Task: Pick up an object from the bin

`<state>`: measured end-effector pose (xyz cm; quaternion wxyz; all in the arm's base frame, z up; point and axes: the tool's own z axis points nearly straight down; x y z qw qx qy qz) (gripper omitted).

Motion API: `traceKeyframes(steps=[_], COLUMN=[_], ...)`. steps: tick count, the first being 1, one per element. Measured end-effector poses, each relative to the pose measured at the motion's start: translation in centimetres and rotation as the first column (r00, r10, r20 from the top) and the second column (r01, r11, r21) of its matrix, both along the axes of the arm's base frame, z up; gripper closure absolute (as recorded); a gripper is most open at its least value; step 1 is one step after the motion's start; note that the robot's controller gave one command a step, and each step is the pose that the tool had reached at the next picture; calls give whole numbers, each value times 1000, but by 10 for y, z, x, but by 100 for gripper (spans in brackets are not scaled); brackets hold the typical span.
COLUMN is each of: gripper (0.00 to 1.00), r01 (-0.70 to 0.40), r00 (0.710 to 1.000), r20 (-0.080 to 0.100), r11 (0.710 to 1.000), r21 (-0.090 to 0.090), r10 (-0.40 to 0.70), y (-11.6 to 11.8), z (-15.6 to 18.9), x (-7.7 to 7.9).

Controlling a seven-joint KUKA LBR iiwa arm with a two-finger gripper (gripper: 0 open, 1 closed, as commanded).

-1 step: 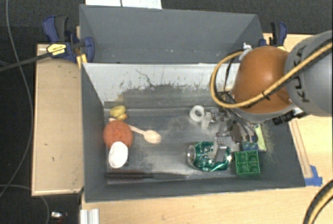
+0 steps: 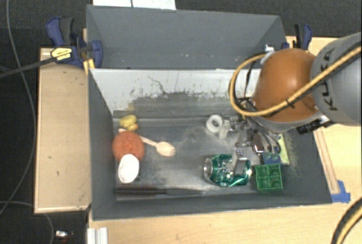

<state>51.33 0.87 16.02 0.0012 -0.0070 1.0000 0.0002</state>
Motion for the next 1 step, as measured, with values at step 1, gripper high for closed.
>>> traceKeyframes(steps=[1], gripper=[0], r01=[22], r00=[1000], r20=[3], r11=[1000], r21=[1], r10=[-22], y=[-6], z=[-55], x=[1])
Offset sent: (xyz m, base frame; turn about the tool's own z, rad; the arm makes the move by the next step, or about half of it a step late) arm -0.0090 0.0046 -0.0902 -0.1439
